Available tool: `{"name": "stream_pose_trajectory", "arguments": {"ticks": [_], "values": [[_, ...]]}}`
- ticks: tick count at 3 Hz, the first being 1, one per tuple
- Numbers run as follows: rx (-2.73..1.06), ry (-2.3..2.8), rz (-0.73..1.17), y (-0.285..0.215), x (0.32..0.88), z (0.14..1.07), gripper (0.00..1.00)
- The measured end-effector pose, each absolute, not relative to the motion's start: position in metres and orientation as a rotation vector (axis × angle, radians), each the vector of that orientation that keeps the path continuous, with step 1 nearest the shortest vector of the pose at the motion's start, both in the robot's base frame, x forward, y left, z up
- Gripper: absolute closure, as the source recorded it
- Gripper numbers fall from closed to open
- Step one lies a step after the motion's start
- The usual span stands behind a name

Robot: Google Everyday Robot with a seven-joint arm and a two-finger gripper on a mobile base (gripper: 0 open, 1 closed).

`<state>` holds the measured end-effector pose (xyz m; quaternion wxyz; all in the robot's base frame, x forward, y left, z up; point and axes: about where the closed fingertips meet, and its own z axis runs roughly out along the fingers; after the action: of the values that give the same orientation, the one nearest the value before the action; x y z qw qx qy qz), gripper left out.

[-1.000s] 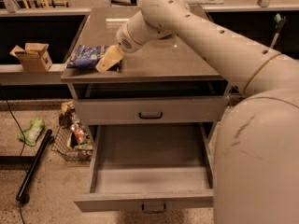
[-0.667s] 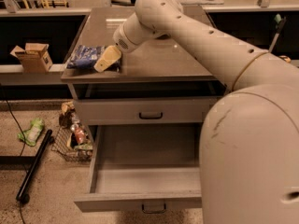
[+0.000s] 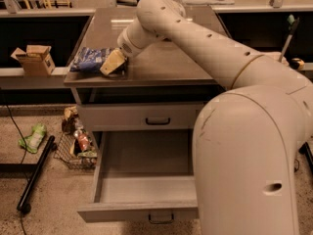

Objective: Place blue chip bag into middle drawer

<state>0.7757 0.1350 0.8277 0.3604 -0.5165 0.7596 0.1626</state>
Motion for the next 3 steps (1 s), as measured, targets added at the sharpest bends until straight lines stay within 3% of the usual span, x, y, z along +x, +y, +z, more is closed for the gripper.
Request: {"name": "stream_pose_trajectory", "arguments": {"ticks": [2, 3], "values": [[-1.279, 1.927, 0.433, 0.117, 0.762, 0.839, 0.64], [-1.168, 1.830, 0.462, 0.089, 0.718, 0.884, 0.89]]}}
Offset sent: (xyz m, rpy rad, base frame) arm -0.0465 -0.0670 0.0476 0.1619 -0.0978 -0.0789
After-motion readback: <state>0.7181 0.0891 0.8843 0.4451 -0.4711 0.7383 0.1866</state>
